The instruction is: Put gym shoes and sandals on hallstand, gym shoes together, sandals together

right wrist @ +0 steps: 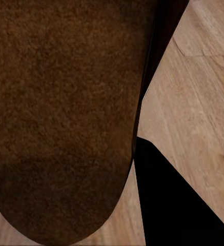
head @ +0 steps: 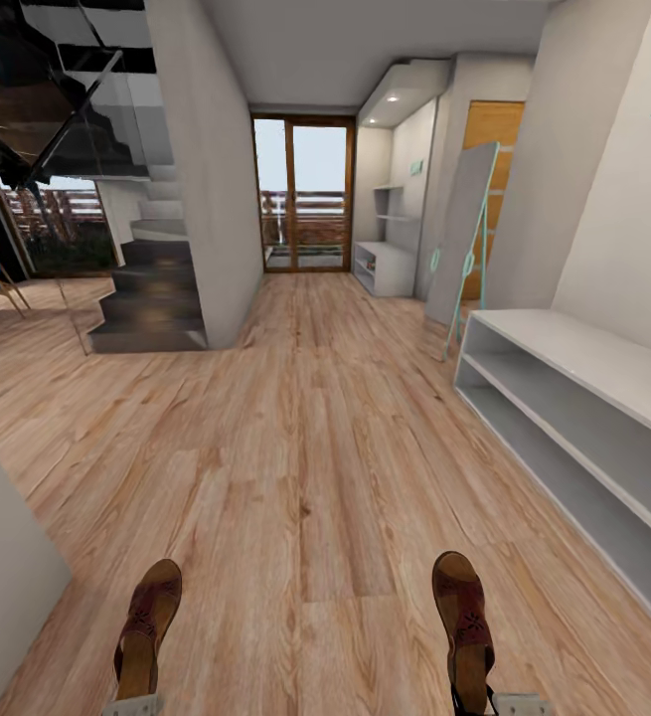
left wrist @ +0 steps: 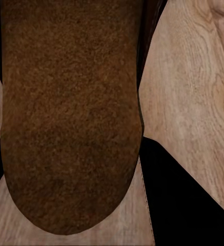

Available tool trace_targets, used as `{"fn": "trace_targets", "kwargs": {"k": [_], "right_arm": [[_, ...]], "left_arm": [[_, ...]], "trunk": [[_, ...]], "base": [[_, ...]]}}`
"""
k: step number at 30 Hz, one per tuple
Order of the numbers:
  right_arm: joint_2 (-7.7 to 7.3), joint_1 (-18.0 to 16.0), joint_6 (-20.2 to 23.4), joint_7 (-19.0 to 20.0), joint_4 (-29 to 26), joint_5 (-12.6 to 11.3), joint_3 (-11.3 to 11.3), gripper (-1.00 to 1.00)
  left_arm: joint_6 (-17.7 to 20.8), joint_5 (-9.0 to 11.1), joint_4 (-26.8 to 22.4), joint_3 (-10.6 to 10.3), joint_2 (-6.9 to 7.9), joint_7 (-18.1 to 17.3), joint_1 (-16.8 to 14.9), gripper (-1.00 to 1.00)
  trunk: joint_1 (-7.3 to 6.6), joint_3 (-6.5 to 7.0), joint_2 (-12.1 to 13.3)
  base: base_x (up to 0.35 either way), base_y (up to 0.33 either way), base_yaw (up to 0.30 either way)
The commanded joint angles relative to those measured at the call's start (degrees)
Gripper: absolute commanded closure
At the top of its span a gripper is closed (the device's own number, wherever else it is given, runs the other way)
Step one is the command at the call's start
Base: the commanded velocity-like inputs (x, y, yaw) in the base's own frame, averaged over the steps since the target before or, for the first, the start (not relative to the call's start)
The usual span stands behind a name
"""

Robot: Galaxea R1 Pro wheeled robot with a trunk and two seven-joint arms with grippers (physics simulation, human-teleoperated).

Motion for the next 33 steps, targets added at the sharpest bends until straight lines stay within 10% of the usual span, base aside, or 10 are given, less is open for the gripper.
{"fn": "trace_targets", "kwargs": {"k": [1,33], "right_arm": [[0.05,0.0,-0.1,0.6,0.0,-0.2,-0.5,1.0],[0.05,-0.1,-0.1,0.6,0.0,-0.1,-0.5,1.0]], "left_arm": [[-0.2,-0.7,0.0,0.5,-0.01,-0.2,0.0,1.0],[-0.2,-0.7,0.0,0.5,-0.01,-0.2,0.0,1.0]], "trunk": [[0.02,-0.05,0.0],[0.02,-0.05,0.0]], "base": [[0.338,0.0,0.0],[0.339,0.0,0.0]]}}
